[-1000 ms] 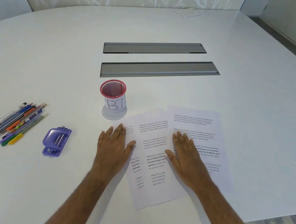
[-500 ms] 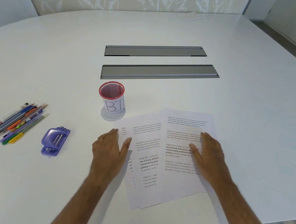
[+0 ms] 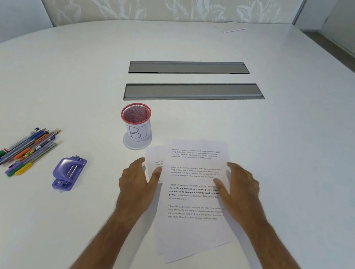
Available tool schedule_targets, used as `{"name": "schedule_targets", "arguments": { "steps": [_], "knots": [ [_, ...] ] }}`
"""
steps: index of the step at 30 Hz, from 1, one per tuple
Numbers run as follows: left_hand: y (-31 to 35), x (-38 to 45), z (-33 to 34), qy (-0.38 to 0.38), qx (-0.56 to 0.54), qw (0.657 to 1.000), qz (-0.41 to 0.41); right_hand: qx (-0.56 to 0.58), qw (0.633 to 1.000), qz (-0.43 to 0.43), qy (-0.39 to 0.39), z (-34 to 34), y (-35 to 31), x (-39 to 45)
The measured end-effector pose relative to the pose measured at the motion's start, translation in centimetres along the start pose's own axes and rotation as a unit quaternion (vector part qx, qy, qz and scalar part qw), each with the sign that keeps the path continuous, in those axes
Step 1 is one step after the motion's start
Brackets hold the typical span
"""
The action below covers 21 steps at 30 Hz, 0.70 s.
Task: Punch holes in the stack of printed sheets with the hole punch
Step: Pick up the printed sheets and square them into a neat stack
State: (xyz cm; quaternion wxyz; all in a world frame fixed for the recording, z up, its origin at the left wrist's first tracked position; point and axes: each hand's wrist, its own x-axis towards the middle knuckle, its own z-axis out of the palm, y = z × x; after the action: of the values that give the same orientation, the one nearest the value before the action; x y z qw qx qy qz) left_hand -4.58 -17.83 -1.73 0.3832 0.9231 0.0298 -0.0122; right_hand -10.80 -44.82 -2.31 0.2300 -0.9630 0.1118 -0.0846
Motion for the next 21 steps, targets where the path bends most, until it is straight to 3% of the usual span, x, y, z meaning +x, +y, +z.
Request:
{"name": "schedule_targets", "arguments": {
  "steps": [4,15,21],
  "knots": [
    [-0.1,0.1,-0.1,-0.013,-0.089,0.995,-0.048,-0.002,0.998,0.059,-0.002,-0.5,1.3,0.6],
    [1.7,0.0,1.1,-0.054,-0.116,0.991,-0.029,0.004,1.000,-0.003,0.003,1.6,-1.9,0.0],
    [2.2,0.8,0.5,-0.066,-0.228,0.968,-0.081,0.023,0.999,-0.011,0.019,2.1,-2.2,0.1]
  ]
}}
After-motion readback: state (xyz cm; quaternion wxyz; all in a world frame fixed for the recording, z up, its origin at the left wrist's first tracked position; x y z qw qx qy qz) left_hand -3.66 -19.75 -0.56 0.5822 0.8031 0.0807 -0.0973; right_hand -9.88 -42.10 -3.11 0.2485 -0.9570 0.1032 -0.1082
